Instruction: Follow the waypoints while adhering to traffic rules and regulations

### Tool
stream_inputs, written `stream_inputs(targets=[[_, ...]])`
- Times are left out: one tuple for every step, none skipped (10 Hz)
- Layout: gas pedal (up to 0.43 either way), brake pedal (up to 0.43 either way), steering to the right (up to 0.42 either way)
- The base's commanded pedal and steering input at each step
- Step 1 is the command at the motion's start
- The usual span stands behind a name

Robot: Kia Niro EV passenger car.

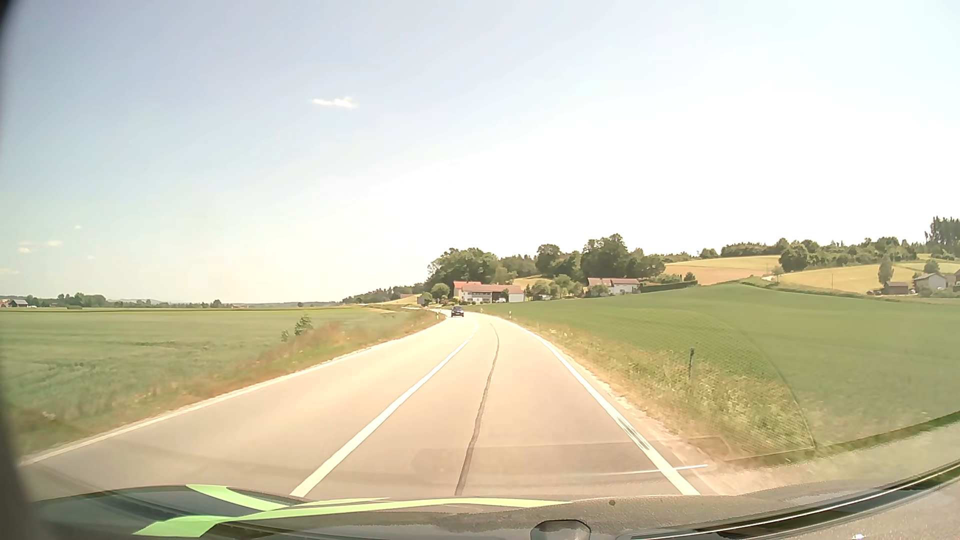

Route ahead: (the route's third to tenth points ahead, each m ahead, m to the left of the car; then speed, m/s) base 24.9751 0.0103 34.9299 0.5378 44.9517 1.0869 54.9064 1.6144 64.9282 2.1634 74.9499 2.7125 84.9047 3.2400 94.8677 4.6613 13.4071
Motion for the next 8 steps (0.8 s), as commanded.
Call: stream_inputs(targets=[[0.339, 0.0, -0.005], [0.339, 0.0, -0.005], [0.339, 0.0, -0.005], [0.331, 0.0, -0.006], [0.331, 0.0, -0.006], [0.331, 0.0, -0.006], [0.331, 0.0, -0.006], [0.331, 0.0, -0.007]])
